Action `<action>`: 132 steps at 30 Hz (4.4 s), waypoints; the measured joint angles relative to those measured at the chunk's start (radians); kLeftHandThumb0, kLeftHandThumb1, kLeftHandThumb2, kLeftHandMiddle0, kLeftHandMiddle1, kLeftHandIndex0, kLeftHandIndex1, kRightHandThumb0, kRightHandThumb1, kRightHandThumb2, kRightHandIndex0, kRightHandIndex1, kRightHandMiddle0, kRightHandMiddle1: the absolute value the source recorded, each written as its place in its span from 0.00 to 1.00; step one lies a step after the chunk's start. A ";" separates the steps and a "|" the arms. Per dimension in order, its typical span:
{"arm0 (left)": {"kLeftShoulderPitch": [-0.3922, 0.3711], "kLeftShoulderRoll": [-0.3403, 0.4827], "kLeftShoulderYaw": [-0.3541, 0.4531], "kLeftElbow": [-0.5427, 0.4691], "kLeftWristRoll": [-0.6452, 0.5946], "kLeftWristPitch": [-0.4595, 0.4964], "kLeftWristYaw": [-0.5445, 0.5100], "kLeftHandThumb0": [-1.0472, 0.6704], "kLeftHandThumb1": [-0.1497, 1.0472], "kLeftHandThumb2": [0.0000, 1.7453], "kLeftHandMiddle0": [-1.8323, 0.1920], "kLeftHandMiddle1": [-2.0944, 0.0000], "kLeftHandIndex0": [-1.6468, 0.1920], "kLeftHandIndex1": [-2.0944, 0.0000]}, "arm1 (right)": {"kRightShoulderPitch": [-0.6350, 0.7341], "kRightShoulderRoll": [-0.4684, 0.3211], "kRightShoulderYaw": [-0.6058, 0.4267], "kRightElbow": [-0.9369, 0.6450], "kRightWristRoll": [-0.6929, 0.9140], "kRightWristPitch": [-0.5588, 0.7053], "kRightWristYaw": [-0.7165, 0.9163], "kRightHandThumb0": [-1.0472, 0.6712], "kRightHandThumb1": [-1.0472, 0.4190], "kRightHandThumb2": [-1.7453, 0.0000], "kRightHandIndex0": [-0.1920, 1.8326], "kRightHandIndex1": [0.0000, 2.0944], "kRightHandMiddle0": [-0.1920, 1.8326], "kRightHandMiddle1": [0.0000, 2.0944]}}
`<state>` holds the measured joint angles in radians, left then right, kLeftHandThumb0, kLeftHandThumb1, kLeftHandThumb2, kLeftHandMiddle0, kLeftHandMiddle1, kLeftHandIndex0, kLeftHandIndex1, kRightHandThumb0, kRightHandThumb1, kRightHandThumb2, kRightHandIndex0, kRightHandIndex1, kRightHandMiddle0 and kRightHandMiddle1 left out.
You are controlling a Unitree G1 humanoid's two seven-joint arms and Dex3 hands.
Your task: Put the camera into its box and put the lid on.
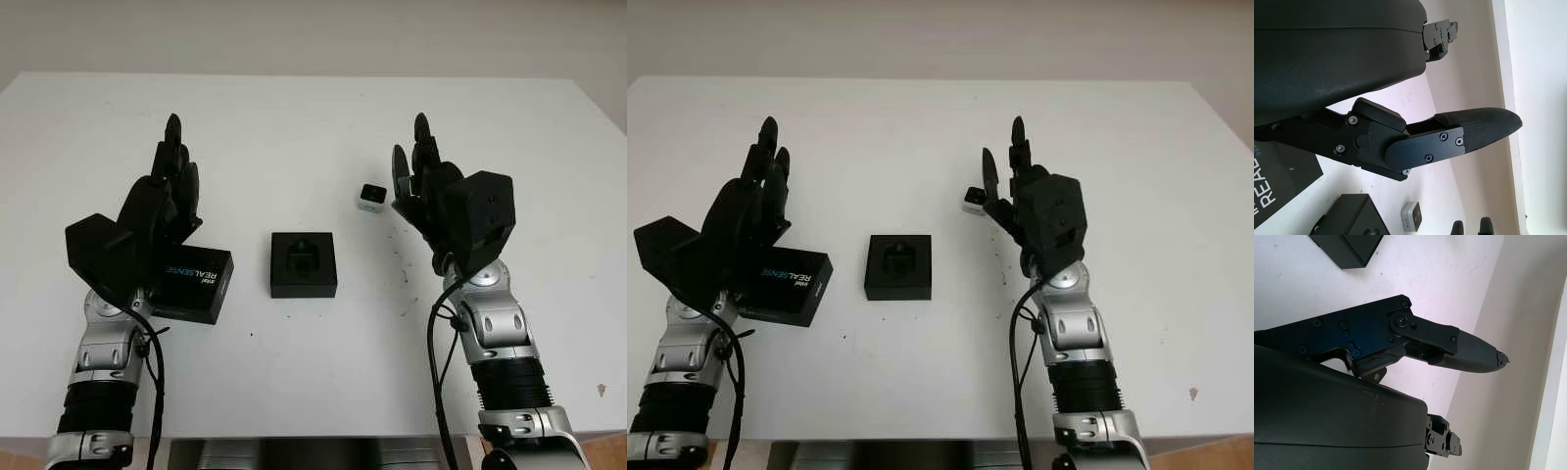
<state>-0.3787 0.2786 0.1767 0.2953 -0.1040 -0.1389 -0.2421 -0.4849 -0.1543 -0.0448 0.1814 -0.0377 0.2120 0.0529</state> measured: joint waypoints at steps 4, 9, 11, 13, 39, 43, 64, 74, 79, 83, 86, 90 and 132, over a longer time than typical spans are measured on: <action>0.000 0.000 0.000 -0.001 0.001 0.000 0.002 0.07 1.00 0.39 1.00 1.00 1.00 1.00 | 0.000 0.000 0.000 0.000 0.000 -0.007 -0.001 0.13 0.00 0.60 0.00 0.00 0.00 0.00; 0.000 0.000 0.000 0.000 0.002 0.000 0.002 0.08 1.00 0.39 1.00 1.00 1.00 1.00 | -0.001 0.002 0.000 0.029 0.000 -0.025 -0.011 0.15 0.00 0.62 0.00 0.00 0.00 0.00; 0.000 0.000 0.000 0.004 0.002 -0.001 0.003 0.08 1.00 0.39 1.00 1.00 1.00 1.00 | -0.001 0.002 0.002 0.040 -0.008 -0.027 -0.018 0.16 0.00 0.65 0.00 0.00 0.00 0.00; 0.000 0.000 0.000 0.006 0.003 -0.001 0.004 0.07 1.00 0.39 1.00 1.00 1.00 1.00 | -0.001 -0.003 0.008 0.052 -0.040 -0.050 -0.039 0.16 0.00 0.71 0.02 0.01 0.03 0.02; 0.003 0.000 0.003 -0.001 -0.010 0.004 0.010 0.08 1.00 0.40 1.00 1.00 1.00 1.00 | -0.400 -0.240 0.121 0.914 -0.298 -0.479 -0.128 0.24 0.15 0.97 0.06 0.03 0.27 0.07; 0.003 0.000 0.003 -0.001 -0.010 0.004 0.010 0.08 1.00 0.40 1.00 1.00 1.00 1.00 | -0.428 -0.240 0.127 0.975 -0.297 -0.490 -0.112 0.24 0.15 0.97 0.05 0.02 0.29 0.07; 0.001 0.000 0.003 0.005 -0.007 0.009 0.012 0.08 1.00 0.40 1.00 1.00 1.00 1.00 | -0.434 -0.230 0.180 1.067 -0.323 -0.573 -0.129 0.28 0.18 0.97 0.05 0.03 0.36 0.08; 0.001 0.002 0.003 0.014 -0.004 0.009 0.010 0.09 1.00 0.41 1.00 1.00 1.00 1.00 | -0.433 -0.186 0.234 1.099 -0.374 -0.582 -0.271 0.30 0.17 0.97 0.07 0.03 0.37 0.07; 0.001 0.002 0.003 0.014 -0.002 0.004 0.010 0.09 1.00 0.41 1.00 1.00 1.00 1.00 | -0.433 -0.173 0.235 1.110 -0.375 -0.573 -0.295 0.32 0.17 0.97 0.09 0.04 0.39 0.07; 0.002 0.002 0.002 0.014 0.004 0.004 0.010 0.09 1.00 0.41 1.00 1.00 1.00 1.00 | -0.433 -0.166 0.235 1.117 -0.375 -0.557 -0.316 0.31 0.17 0.97 0.10 0.04 0.41 0.08; 0.002 0.002 0.002 0.014 0.005 0.003 0.010 0.09 1.00 0.41 1.00 1.00 1.00 1.00 | -0.433 -0.164 0.235 1.118 -0.375 -0.549 -0.328 0.32 0.16 0.97 0.11 0.04 0.42 0.08; 0.002 0.002 0.003 0.014 0.005 0.002 0.008 0.09 1.00 0.40 1.00 1.00 1.00 1.00 | -0.433 -0.161 0.235 1.120 -0.375 -0.539 -0.343 0.33 0.16 0.97 0.12 0.04 0.43 0.08; 0.024 0.021 0.002 0.005 0.014 -0.001 -0.010 0.09 1.00 0.39 1.00 1.00 1.00 1.00 | -0.432 -0.152 0.243 1.136 -0.385 -0.495 -0.410 0.40 0.07 0.97 0.20 0.03 0.38 0.43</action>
<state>-0.3545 0.2995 0.1785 0.3001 -0.0900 -0.1400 -0.2518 -0.9173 -0.3059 0.1980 1.3174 -0.4224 -0.2827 -0.3571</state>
